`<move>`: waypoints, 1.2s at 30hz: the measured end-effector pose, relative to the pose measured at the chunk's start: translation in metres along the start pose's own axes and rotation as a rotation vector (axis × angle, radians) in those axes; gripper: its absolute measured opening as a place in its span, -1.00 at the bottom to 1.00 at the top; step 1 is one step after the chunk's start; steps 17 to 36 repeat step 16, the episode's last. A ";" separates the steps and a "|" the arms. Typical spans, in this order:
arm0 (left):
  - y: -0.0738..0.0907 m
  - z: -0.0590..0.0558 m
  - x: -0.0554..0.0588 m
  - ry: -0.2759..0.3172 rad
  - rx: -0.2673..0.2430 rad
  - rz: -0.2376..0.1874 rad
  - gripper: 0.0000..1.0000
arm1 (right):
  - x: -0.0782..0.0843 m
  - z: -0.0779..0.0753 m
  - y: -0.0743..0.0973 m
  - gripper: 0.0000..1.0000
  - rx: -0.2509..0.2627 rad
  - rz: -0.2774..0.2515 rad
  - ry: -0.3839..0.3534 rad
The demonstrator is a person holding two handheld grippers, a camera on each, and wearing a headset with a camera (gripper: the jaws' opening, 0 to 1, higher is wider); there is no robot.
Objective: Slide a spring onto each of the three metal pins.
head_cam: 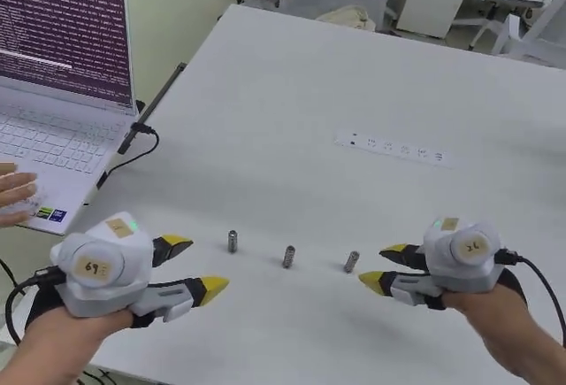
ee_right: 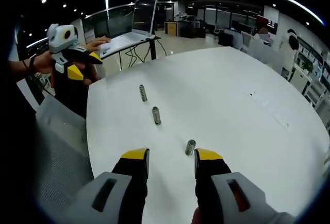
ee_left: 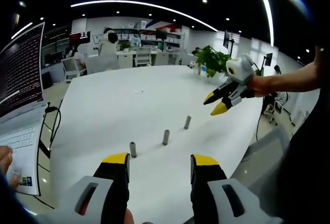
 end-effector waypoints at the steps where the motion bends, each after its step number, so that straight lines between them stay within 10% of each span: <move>1: 0.000 0.000 0.000 0.001 -0.001 -0.002 -0.16 | 0.001 0.002 0.001 -0.33 0.003 -0.005 -0.006; 36: 0.001 0.001 -0.006 0.000 -0.010 -0.022 -0.09 | 0.014 0.022 0.024 -0.24 0.048 -0.056 -0.077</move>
Point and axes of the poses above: the centre of the closed fingertips' face, and the gripper's own axes: y roughly backward along the fingers, z roughly to its left, x roughly out of its underside, the point moved 8 cm from there along y, roughly backward along the fingers, and after that the axes turned 1 degree about -y, right-handed, at the moved point
